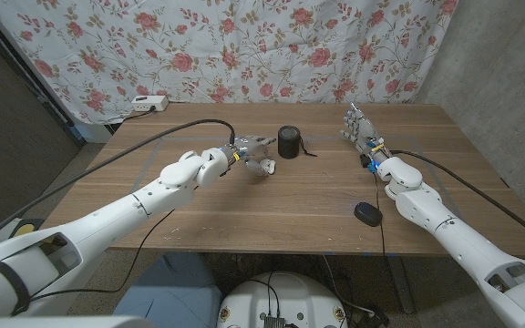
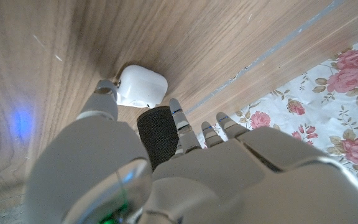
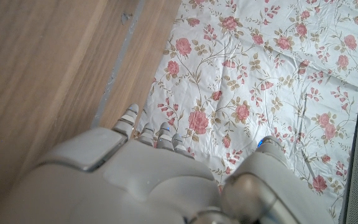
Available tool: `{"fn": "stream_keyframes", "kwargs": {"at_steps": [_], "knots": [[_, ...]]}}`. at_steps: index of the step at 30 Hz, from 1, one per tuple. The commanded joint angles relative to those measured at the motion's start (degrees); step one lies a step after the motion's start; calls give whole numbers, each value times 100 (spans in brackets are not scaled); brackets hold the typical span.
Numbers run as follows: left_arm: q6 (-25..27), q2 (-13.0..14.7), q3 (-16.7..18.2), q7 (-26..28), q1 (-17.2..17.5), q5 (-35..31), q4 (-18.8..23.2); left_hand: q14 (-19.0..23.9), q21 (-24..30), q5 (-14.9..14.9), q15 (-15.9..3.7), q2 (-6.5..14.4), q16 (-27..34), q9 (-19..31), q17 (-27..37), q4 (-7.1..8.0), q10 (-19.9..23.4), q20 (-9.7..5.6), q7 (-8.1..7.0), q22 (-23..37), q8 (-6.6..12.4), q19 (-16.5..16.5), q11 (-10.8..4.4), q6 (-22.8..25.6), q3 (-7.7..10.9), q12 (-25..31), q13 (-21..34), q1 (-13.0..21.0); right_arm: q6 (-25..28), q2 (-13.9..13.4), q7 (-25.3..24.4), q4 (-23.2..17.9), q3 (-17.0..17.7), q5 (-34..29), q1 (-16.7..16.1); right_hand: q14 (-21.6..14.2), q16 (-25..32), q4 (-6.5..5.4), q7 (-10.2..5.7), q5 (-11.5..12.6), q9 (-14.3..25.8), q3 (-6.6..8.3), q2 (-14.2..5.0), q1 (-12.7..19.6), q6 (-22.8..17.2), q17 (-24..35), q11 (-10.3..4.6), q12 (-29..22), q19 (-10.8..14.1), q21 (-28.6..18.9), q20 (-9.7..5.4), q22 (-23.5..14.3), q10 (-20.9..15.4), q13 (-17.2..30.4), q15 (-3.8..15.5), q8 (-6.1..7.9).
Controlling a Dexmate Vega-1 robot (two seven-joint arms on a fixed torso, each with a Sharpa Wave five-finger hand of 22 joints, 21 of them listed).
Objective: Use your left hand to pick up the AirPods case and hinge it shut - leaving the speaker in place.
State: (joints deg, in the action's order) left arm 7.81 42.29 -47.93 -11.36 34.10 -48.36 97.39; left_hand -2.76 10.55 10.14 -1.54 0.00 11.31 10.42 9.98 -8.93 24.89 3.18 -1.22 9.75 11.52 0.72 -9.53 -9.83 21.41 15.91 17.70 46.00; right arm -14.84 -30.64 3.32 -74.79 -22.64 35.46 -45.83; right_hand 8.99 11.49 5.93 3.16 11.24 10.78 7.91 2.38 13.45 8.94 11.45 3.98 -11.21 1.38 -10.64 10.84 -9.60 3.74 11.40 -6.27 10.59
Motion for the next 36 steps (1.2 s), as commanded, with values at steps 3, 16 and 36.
{"fn": "stream_keyframes", "kwargs": {"at_steps": [3, 16, 36], "knots": [[-91, -11, -55, 75, -23, 27, -113, 50, 41, -17, 1, -3, 18, 0, 14, 24, 74, 39, -2, 9, 5, 11, -20, -1057, 6, 2, 15, 72, 32, -13, -91, -90, 30, -7, -49, 71, -1, 41, -5, -6, 32, 14, -51, 3, 47, 19, 23, 16, -50, 4, 23, -19, 49, 23, 9, -8], [-109, -44, -44, 117, -8, 146, -155, 97, 45, -13, -3, 32, 21, -1, 14, 19, 121, 50, 56, 10, 18, 34, 0, -979, 13, -1, 26, 115, -19, 35, -37, 15, -22, -47, 3, 115, -2, 48, -112, -8, 33, 7, -64, 4, -13, 17, -158, -24, -66, -3, 35, -20, -4, 21, 286, 48], [-158, -69, -79, 277, 9, 244, -279, 375, 61, -3, -118, 209, 58, -4, 9, -12, 511, -36, 379, 8, 49, 170, -78, -709, 87, 84, 71, 316, 39, 55, -107, -12, -47, -84, 31, 220, -30, 50, -129, -9, 34, 0, -73, 2, -17, 15, -126, -19, -148, 17, -21, -21, 24, 20, 313, 60]]}}
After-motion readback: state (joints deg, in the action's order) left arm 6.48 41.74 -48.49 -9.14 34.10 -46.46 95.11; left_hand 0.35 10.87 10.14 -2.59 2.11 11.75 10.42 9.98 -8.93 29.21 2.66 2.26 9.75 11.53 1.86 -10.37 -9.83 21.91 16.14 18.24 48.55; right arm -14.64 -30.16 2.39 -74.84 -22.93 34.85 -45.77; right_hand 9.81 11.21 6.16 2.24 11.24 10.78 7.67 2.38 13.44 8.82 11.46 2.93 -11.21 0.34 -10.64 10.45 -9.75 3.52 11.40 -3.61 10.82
